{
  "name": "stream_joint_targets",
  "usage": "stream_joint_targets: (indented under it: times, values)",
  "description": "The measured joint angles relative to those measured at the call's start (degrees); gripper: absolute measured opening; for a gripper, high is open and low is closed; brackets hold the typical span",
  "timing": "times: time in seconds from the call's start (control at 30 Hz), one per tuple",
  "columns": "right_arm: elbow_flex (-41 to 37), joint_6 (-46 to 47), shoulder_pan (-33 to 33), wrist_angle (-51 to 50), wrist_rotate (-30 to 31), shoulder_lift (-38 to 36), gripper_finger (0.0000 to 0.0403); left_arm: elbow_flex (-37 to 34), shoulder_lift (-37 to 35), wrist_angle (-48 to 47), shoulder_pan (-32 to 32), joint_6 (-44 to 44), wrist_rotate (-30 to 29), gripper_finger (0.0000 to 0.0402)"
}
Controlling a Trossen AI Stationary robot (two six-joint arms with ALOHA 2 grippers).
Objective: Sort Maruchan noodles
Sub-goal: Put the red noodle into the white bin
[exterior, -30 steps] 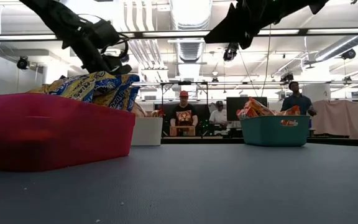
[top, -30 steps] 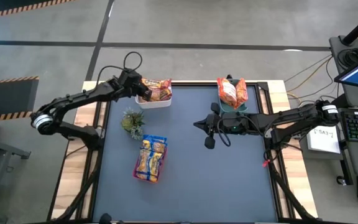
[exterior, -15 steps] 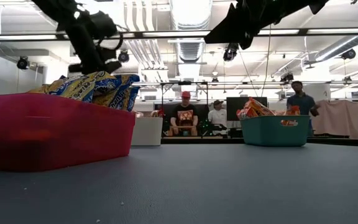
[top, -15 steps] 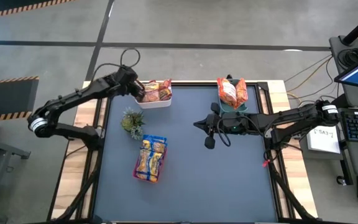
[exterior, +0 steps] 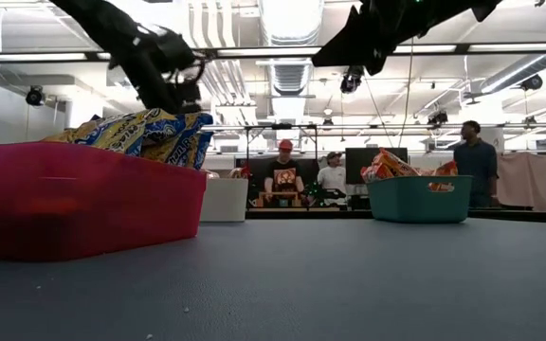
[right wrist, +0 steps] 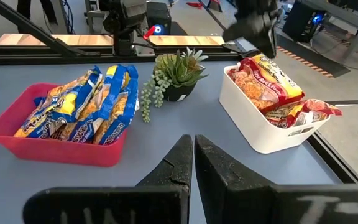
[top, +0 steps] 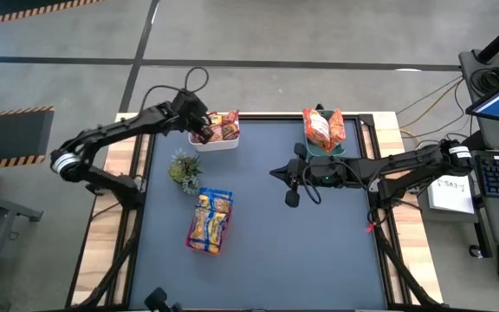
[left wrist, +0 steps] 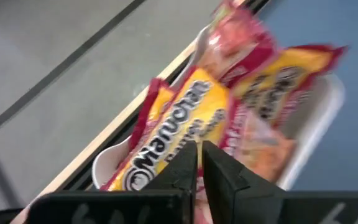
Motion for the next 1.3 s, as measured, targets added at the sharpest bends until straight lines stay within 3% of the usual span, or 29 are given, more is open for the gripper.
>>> stream_joint_targets:
  times: [0.1, 0.43, 0.8, 1.17, 1.3]
  values:
    - [-0.1, 0.0, 0.0, 0.0, 0.4, 0.0, 0.0009, 0.0, 3.2, 1.4, 0.0, 0.0, -3.4, 0.0010]
    - [-0.3, -0.2, 0.0, 0.0, 0.4, 0.0, 0.0009, 0.2, 12.0, 2.7, 0.2, -1.3, -4.3, 0.0001]
    - [-0.4, -0.2, -0.1, 0.0, 0.4, 0.0, 0.0009, 1.2, 6.5, 0.6, 0.1, -1.8, -3.0, 0.0000]
    - [-0.7, 0.0, -0.1, 0.1, 0.4, 0.0, 0.0009, -1.1, 8.8, 1.1, 0.0, -3.9, -3.2, 0.0000]
    - [-0.7, -0.8, -0.1, 0.0, 0.4, 0.0, 0.0009, -1.1, 6.4, 0.6, -1.3, -4.6, -3.3, 0.0000]
